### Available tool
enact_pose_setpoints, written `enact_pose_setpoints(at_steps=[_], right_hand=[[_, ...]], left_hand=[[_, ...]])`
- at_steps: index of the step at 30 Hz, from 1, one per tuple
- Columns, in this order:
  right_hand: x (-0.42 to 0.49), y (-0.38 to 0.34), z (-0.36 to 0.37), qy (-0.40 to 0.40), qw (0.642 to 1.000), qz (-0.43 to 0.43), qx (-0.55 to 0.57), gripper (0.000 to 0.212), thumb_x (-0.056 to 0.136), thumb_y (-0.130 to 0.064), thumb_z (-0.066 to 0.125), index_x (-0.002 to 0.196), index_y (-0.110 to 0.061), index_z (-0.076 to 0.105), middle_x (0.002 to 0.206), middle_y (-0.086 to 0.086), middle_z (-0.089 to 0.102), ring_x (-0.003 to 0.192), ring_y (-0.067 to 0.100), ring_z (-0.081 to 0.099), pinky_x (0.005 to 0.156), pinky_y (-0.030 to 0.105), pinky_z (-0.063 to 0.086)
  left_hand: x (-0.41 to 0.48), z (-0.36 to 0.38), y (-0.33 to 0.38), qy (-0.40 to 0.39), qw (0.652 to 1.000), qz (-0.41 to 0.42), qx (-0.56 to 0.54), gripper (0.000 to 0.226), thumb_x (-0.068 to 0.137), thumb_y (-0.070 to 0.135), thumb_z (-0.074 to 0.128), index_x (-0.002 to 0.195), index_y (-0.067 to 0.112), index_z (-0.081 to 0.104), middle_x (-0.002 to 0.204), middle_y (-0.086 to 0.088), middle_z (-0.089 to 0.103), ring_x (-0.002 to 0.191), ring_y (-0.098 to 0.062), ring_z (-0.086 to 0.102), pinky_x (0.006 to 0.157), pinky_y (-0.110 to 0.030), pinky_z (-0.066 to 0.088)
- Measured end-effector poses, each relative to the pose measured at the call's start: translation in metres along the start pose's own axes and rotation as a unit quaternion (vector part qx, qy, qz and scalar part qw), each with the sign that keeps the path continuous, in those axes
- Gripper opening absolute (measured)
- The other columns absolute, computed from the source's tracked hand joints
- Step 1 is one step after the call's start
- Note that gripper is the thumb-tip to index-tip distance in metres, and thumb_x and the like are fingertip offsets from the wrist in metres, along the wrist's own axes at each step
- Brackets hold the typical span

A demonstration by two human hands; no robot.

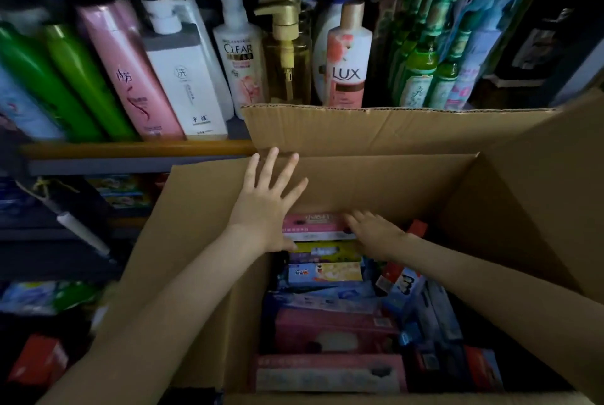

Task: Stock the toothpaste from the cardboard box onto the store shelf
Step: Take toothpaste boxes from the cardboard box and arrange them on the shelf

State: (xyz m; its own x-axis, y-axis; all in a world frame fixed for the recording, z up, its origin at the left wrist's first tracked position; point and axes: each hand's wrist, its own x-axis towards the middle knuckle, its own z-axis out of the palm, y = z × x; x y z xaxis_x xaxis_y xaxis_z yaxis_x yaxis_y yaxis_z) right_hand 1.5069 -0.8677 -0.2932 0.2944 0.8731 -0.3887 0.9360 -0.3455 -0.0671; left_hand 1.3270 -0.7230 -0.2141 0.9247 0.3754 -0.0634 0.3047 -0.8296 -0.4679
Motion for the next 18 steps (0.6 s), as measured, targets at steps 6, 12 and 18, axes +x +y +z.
enact_pose_setpoints(at_steps=[6,12,18], right_hand=[[0.034,0.007,0.016,-0.004,1.0,0.031,0.002,0.081,0.084,-0.04,0.065,0.146,-0.012,0.021,0.142,0.012,0.028,0.129,0.03,0.028,0.106,0.038,0.028],[0.038,0.009,0.016,-0.071,0.995,0.066,0.022,0.066,0.077,-0.055,0.068,0.126,-0.014,0.051,0.132,0.009,0.034,0.127,0.029,0.03,0.102,0.039,0.029],[-0.008,0.017,-0.017,-0.009,0.965,0.026,0.259,0.037,0.083,-0.031,0.071,0.114,-0.02,0.057,0.108,-0.002,0.054,0.092,0.011,0.054,0.072,0.019,0.044]], left_hand=[[0.002,-0.001,0.0,-0.021,1.0,-0.006,0.019,0.108,0.072,0.085,0.044,0.154,0.029,0.003,0.15,-0.018,-0.038,0.136,-0.046,-0.034,0.109,-0.063,-0.018],[0.0,-0.001,-0.002,-0.014,1.0,-0.001,0.003,0.103,0.071,0.083,0.049,0.153,0.03,0.017,0.152,-0.018,-0.036,0.136,-0.046,-0.034,0.109,-0.065,-0.018],[0.001,-0.004,-0.004,-0.028,1.0,0.013,-0.004,0.099,0.066,0.085,0.052,0.148,0.035,0.031,0.151,-0.018,-0.036,0.134,-0.047,-0.036,0.106,-0.068,-0.02]])
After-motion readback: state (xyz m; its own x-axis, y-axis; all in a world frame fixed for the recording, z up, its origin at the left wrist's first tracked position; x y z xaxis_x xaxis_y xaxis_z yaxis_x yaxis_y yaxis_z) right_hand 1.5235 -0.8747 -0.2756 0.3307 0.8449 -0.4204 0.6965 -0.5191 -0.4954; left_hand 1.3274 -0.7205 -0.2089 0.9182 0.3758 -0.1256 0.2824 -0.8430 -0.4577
